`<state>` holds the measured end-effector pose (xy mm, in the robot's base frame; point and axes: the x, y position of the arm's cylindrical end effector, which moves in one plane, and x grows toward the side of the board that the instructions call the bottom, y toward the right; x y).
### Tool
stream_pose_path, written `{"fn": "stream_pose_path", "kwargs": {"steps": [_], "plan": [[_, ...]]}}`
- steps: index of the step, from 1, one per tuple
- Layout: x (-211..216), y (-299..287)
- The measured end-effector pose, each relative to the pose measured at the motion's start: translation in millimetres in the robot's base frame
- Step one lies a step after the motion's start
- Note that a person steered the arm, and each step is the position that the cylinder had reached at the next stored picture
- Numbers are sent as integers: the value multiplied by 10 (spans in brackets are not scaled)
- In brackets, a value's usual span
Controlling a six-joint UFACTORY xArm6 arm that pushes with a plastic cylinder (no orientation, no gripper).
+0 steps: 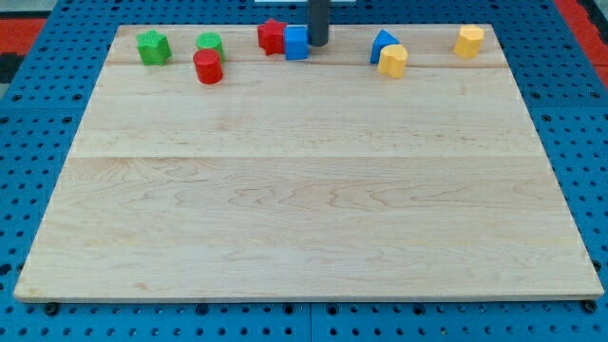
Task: Move yellow hexagon closer to the yellow heart
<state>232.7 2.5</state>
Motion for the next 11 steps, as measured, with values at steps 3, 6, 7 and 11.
{"fn": "stream_pose_path", "kwargs": {"steps": [3, 6, 7, 11], "plan": [[-408, 1540], [-289, 3113], [23, 2982], [-302, 2252]]}}
